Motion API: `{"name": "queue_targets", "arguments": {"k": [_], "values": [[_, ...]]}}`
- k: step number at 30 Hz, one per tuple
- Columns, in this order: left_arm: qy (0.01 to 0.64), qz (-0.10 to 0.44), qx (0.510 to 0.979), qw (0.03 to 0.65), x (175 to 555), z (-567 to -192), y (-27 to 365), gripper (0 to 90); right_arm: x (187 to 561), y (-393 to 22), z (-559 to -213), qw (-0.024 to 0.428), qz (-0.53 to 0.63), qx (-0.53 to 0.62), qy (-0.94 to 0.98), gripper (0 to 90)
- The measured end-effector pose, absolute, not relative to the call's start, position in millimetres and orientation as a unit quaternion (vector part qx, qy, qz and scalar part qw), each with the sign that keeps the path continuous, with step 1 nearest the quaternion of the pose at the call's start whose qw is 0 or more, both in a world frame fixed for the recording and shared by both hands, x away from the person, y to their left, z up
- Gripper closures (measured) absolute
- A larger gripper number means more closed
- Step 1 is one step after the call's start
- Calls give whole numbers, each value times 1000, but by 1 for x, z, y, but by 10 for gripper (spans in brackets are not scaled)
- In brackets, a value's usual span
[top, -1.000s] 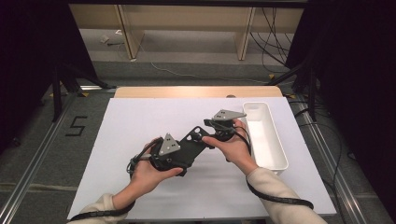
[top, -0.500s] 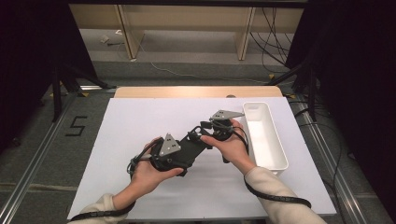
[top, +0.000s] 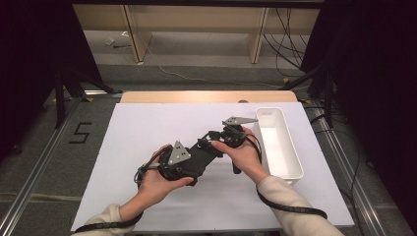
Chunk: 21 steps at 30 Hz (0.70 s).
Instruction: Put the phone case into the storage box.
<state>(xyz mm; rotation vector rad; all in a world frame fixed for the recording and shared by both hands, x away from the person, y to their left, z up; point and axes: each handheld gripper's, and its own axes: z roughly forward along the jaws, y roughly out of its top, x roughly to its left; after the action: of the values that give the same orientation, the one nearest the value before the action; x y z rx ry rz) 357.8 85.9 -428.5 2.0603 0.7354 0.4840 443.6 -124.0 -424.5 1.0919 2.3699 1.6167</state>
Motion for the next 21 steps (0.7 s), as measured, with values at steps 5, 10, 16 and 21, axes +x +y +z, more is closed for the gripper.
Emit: {"name": "queue_targets", "arguments": {"k": [5, 10, 16, 21], "values": [[294, 191, 832, 431, 358, -430, 86, 160, 443, -124, -425, 30, 530, 355, 769, 456], [294, 191, 832, 430, 359, -431, 86, 157, 444, -127, -421, 15, 541, 364, 758, 523], [288, 206, 830, 431, 357, -430, 84, 150, 443, -132, -409, -1, 570, 360, 739, 672], [279, 218, 827, 436, 356, -431, 82, 146, 439, -133, -396, -32, 598, 361, 715, 769]]}}
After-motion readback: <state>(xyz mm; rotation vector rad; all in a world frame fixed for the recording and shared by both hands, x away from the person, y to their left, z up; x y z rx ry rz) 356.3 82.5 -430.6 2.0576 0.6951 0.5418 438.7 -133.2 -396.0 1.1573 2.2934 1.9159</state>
